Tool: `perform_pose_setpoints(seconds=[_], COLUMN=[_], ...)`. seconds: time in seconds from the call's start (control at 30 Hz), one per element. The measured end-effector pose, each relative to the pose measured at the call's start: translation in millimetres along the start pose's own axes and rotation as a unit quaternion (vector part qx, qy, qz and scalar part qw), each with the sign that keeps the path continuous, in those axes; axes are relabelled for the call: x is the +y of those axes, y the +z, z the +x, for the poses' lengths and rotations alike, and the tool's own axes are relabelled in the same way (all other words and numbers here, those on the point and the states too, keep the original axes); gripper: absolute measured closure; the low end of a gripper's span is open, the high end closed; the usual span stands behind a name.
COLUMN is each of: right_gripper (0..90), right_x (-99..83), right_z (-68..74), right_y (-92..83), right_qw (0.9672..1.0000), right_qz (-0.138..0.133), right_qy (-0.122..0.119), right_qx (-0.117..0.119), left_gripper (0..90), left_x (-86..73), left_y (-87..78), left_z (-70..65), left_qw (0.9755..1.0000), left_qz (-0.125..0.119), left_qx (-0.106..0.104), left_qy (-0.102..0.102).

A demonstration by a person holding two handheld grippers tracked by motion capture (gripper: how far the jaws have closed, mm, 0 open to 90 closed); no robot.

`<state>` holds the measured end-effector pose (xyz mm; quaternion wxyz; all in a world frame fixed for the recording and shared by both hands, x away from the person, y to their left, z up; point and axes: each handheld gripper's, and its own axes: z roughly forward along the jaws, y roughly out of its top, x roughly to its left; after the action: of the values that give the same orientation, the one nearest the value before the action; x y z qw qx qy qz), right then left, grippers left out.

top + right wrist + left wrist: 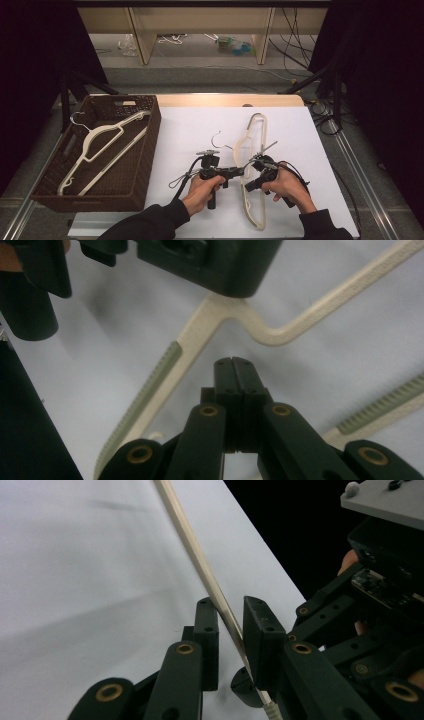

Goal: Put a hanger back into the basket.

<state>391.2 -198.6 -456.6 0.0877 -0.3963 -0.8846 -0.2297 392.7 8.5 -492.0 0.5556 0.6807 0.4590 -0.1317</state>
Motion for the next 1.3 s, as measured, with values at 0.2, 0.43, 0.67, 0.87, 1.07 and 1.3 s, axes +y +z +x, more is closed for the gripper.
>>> perform_pose_setpoints(seconds=[0.2, 0.43, 0.67, 0.87, 1.07, 1.3], right_gripper=[90.0, 89.9, 89.5, 89.0, 85.9, 73.2], right_x=[-3.1, -11.6, -17.9, -22.8, -28.9, -36.6], right_z=[-0.6, 0.8, 4.6, 7.4, 10.5, 14.4], right_y=[-9.9, -27.2, -36.5, -37.9, -40.3, -44.4], right_qw=[0.9998, 0.9991, 0.9985, 0.9983, 0.998, 0.9965], right_qz=[-0.017, -0.043, -0.053, -0.056, -0.06, -0.079], right_qy=[-0.002, -0.004, -0.009, -0.018, -0.021, -0.029], right_qx=[0.005, -0.001, -0.003, 0.001, 0.0, -0.008], left_gripper=[80.0, 82.2, 83.0, 85.9, 87.0, 87.2], left_x=[5.1, 10.4, 16.8, 23.5, 28.8, 32.8], left_y=[-15.5, -47.1, -75.7, -101.6, -119.2, -134.2], left_z=[-3.7, -10.4, -16.6, -22.6, -26.5, -30.8], left_qw=[0.9998, 0.9984, 0.9949, 0.992, 0.9854, 0.9737], left_qz=[0.007, 0.023, 0.044, 0.058, 0.082, 0.101], left_qx=[-0.008, -0.01, 0.003, 0.006, 0.022, 0.051], left_qy=[0.02, 0.051, 0.09, 0.112, 0.147, 0.198])
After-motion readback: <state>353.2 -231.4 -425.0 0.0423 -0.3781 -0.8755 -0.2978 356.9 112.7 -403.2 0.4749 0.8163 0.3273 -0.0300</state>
